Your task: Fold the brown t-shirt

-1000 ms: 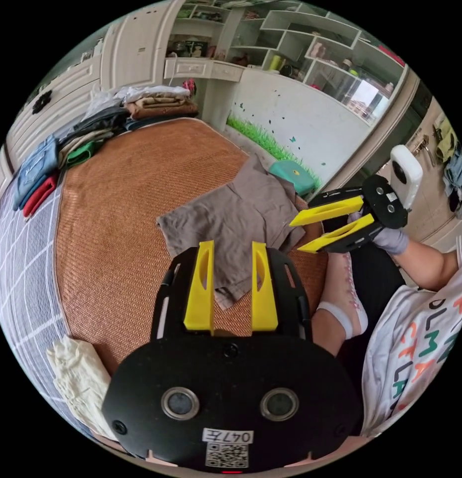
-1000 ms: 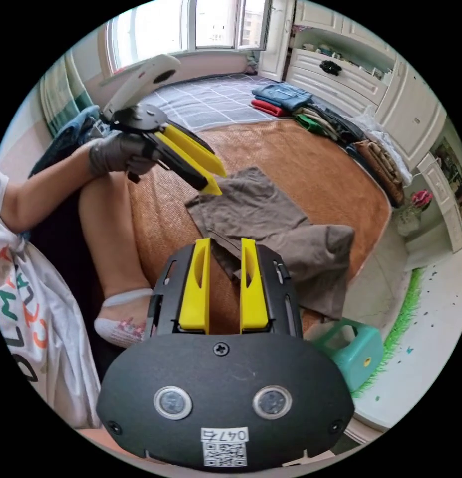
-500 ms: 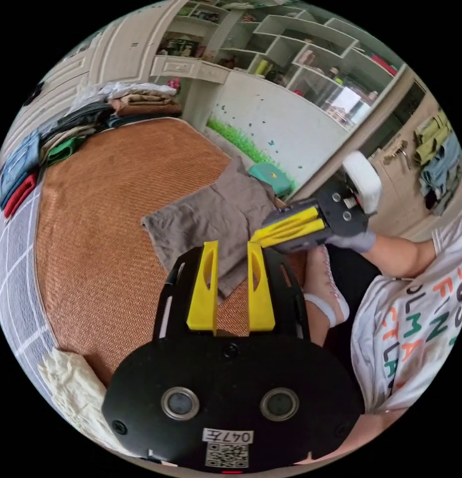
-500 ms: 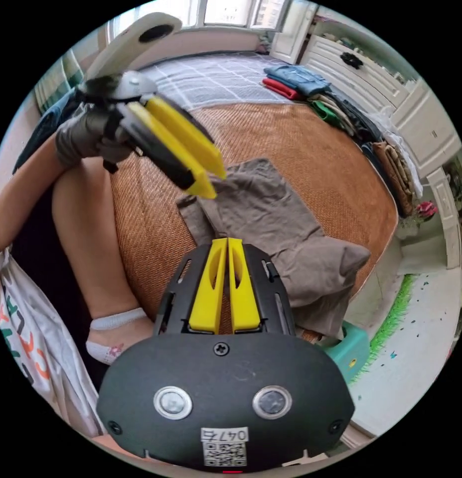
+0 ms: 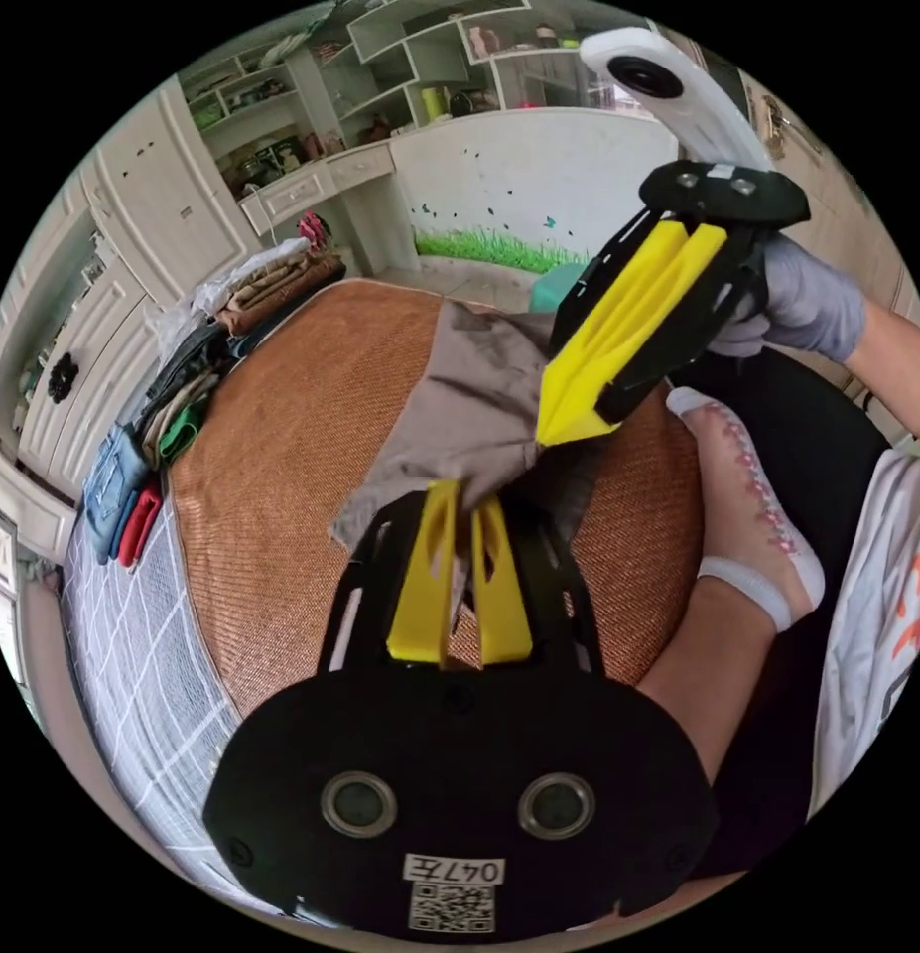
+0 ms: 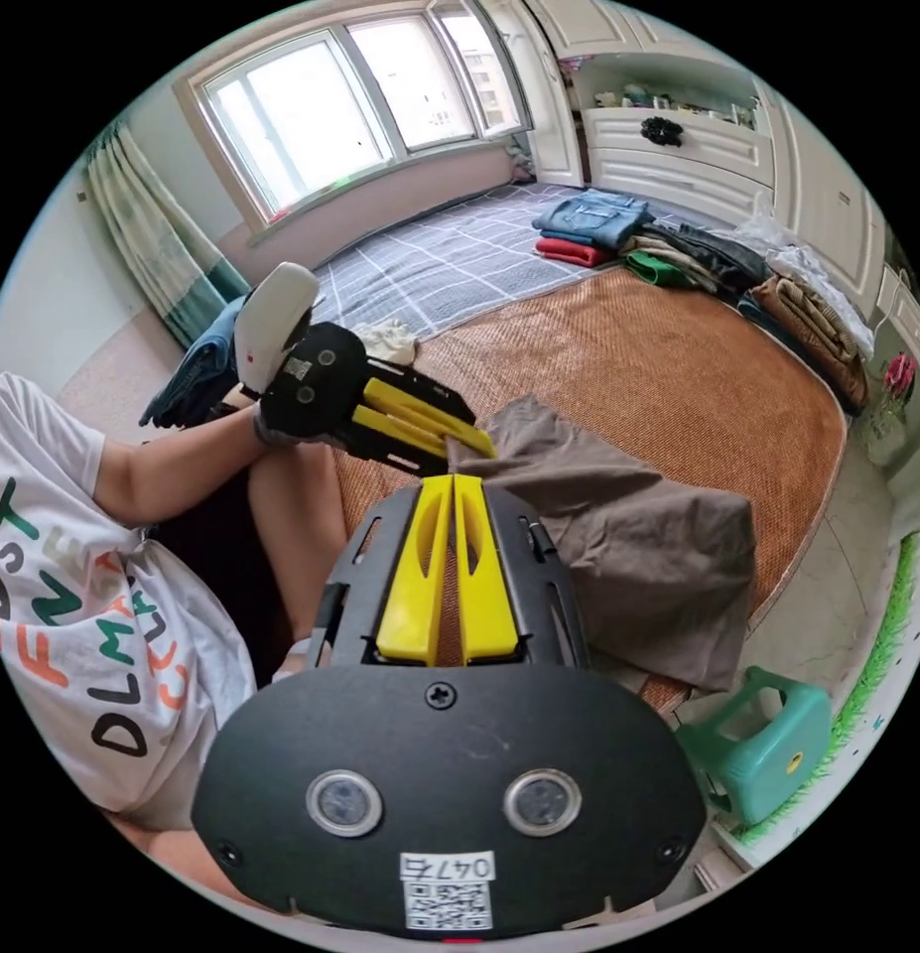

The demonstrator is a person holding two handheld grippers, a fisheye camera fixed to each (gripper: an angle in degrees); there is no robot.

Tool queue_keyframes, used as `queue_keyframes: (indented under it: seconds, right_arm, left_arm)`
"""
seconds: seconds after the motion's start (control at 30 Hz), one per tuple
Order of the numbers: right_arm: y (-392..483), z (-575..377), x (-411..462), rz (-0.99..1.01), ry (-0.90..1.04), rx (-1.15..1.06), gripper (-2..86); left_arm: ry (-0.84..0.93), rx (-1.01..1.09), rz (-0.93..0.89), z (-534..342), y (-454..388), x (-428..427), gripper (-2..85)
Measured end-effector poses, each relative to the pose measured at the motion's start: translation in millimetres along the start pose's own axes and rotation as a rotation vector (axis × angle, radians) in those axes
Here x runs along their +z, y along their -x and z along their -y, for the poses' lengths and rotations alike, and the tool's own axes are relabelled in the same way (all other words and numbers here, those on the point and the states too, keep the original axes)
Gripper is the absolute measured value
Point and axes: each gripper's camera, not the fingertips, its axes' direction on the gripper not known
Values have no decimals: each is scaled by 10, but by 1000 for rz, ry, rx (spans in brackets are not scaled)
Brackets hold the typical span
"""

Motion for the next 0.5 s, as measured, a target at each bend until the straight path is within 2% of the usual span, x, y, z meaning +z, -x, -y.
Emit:
queue_keyframes:
  seconds: [0.13, 0.2, 0.3, 0.5]
  right_arm:
    - [-110, -139, -261, -174, -93, 96, 9]
    - [-253, -344, -446, -284, -135, 191, 19]
    - [-331, -539, -414, -412, -21, 236, 38]
    - [-80, -528, -87, -411, 21, 147, 98]
  left_arm:
    - [-2, -72, -38, -146, 199, -131, -5]
    - [-62, -180, -106, -311, 464, -285, -7]
    - [-180, -318, -149, -558, 806, -558, -8]
    - [-305, -464, -195, -1037, 1242, -838, -8]
